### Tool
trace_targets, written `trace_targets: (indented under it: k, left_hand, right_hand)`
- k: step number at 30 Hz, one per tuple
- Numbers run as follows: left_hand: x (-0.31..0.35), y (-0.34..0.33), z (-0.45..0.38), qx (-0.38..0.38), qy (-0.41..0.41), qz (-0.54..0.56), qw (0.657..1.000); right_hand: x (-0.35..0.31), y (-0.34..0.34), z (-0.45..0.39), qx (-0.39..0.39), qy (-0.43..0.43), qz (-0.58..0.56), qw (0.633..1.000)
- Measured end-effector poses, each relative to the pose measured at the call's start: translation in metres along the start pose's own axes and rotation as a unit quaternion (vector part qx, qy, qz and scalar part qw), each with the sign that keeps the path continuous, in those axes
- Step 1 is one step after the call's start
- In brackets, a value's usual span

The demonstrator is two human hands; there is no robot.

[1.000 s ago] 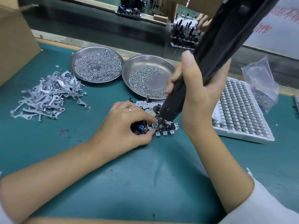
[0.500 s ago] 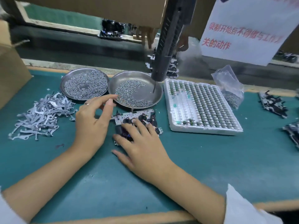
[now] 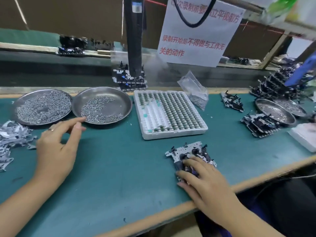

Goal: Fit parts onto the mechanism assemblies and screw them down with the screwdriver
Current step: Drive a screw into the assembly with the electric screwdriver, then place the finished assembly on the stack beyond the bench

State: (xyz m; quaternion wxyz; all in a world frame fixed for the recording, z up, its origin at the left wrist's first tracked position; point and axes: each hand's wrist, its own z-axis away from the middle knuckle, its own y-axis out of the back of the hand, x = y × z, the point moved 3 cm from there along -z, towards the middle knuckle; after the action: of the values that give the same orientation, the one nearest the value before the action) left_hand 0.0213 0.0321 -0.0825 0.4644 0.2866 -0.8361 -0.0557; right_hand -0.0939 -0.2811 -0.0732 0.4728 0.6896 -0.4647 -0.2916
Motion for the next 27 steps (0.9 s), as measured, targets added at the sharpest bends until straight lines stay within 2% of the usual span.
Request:
trace_targets:
  k: [4, 6, 7, 11, 16, 18, 22, 25, 27]
  left_hand:
    - [-0.001, -0.001, -0.001, 0.004, 0.003, -0.01, 1.0]
    - [0.0, 0.0, -0.001, 0.001, 0.008, -0.021, 1.0]
    - [0.001, 0.0, -0.001, 0.0, 0.009, -0.025, 1.0]
    - [0.008, 0.0, 0.0, -0.007, 0.004, -0.023, 1.0]
    - [0.021, -0.005, -0.014, -0.041, -0.034, -0.059, 0.997]
    - [0.026, -0.009, -0.035, -0.05, -0.046, -0.078, 0.995]
    - [0.037, -0.024, -0.088, -0.087, -0.052, -0.112, 0.988]
    - [0.043, -0.05, -0.121, -0.145, -0.068, -0.161, 0.974]
    - [0.05, -0.071, -0.138, -0.165, -0.048, -0.192, 0.966]
  right_hand:
    - [0.079, 0.001, 0.01, -0.001, -0.152, 0.099, 0.983]
    - [0.102, 0.001, 0.006, -0.013, -0.227, 0.104, 0.968]
    - [0.105, 0.0, 0.002, -0.007, -0.231, 0.091, 0.969]
    - [0.057, -0.006, -0.028, 0.077, -0.11, 0.0, 0.991]
    - [-0.014, -0.03, -0.087, 0.159, 0.014, -0.145, 0.976]
    - [-0.032, -0.037, -0.117, 0.191, 0.019, -0.165, 0.968]
    - [-0.047, -0.048, -0.155, 0.23, -0.033, -0.147, 0.962]
    - [-0.048, -0.06, -0.158, 0.19, -0.024, -0.152, 0.97]
    - [-0.048, -0.066, -0.159, 0.144, -0.023, -0.149, 0.978]
